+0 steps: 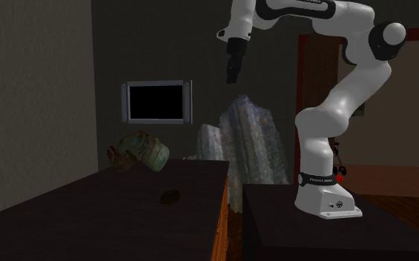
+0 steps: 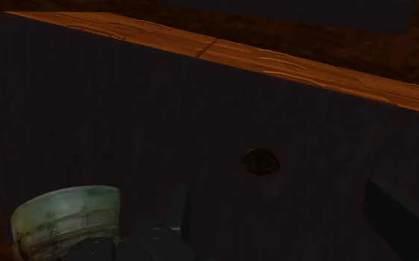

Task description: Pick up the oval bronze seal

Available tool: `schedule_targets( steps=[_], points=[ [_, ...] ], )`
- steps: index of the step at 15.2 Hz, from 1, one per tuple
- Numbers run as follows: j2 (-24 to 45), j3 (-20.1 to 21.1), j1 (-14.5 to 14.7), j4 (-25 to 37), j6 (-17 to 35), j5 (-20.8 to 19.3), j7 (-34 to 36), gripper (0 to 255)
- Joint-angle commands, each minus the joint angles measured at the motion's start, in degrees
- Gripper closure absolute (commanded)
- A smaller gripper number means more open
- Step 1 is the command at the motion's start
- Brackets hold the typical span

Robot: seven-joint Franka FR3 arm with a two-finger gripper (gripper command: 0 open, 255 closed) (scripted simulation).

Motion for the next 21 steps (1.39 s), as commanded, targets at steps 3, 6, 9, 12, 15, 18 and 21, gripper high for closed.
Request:
schedule_targets(
  steps=[3,6,9,12,15,18,21],
  points=[
    [2.0,-0.3,0.6,-2.0,3.5,-0.6,-1.5,0],
    [5.4,-0.7,1.5,-4.7,8.8,-1.5,-3.6,0],
    [9.4,-1.1,2.2,-6.7,14.1,-2.5,-5.6,0],
    [14.0,-1.4,2.9,-8.2,19.3,-3.5,-7.5,0],
    [19.1,-1.6,3.4,-9.0,24.6,-4.6,-9.2,0],
    [24.6,-1.7,3.9,-9.3,29.6,-5.8,-10.8,0],
    [30.5,-1.7,4.2,-9.0,34.5,-7.1,-12.2,0]
  ],
)
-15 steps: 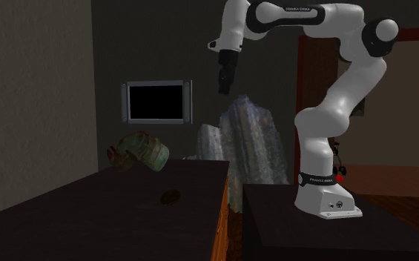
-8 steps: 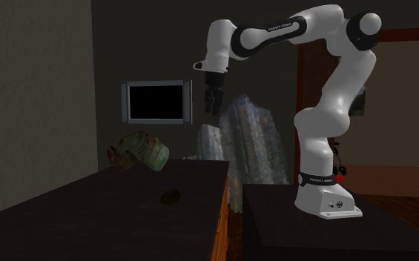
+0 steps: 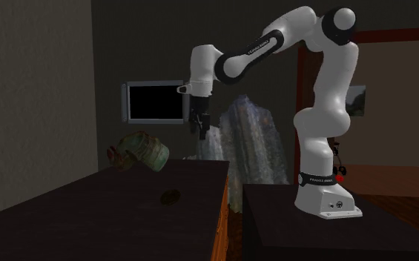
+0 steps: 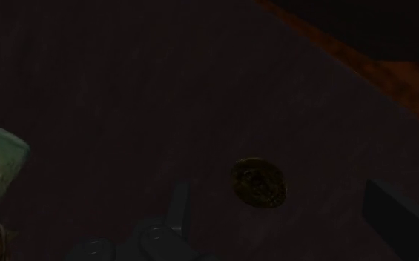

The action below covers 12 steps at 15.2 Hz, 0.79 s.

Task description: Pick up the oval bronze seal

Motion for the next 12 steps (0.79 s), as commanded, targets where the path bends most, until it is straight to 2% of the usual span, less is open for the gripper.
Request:
schedule_targets(
  steps=[1,12],
  points=[
    [3.8,0.0,0.2,0.1,3.3,-1.0,-1.0,0],
    [27.6,0.6,0.9,6.9,17.3,-8.5,-3.4,0]
  ],
)
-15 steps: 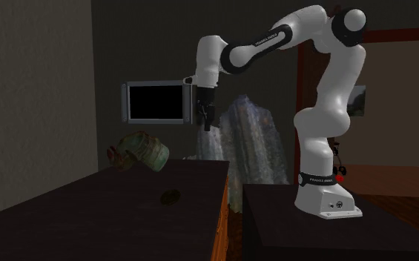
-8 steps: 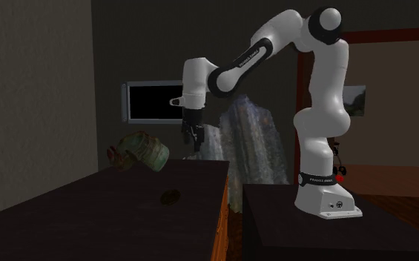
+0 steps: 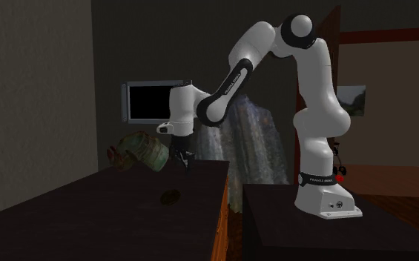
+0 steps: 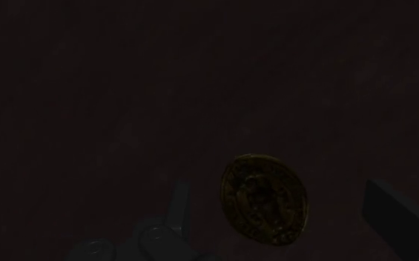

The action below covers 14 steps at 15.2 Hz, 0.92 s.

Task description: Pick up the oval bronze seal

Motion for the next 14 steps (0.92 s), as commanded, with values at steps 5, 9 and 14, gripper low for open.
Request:
schedule_targets(
  steps=[5,9,14],
  points=[
    [10.3,-0.5,0.6,4.1,5.1,-4.0,0.2,0],
    [13.1,-1.1,0.9,4.3,7.6,-5.3,1.7,0],
    [14.1,-1.3,1.1,4.3,8.5,-5.8,2.3,255]
  ],
)
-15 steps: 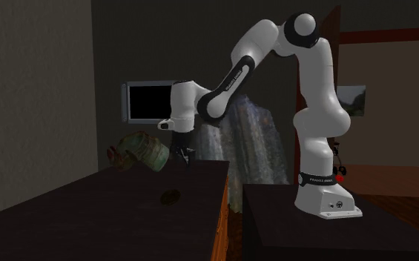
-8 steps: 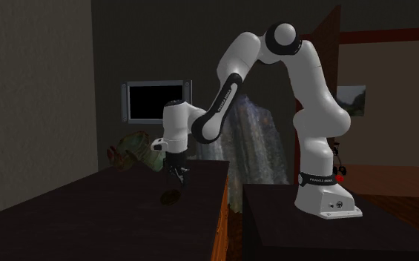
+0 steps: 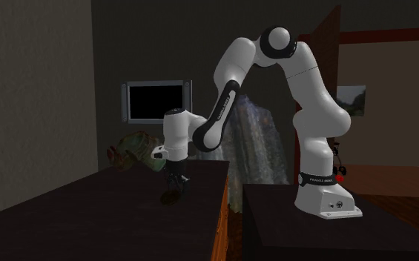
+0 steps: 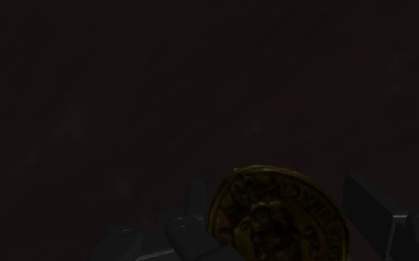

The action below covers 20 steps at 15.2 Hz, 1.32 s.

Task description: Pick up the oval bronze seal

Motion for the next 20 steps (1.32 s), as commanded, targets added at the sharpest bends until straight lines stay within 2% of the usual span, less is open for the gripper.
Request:
schedule_targets(
  steps=[1,8,20],
  points=[
    [0.0,0.0,0.0,-0.1,0.1,-0.1,0.1,255],
    [0.2,0.0,-0.1,0.2,0.0,0.0,-0.1,255],
    [-7.9,1.6,-0.9,-0.2,-7.4,3.6,-4.2,255]
  ],
)
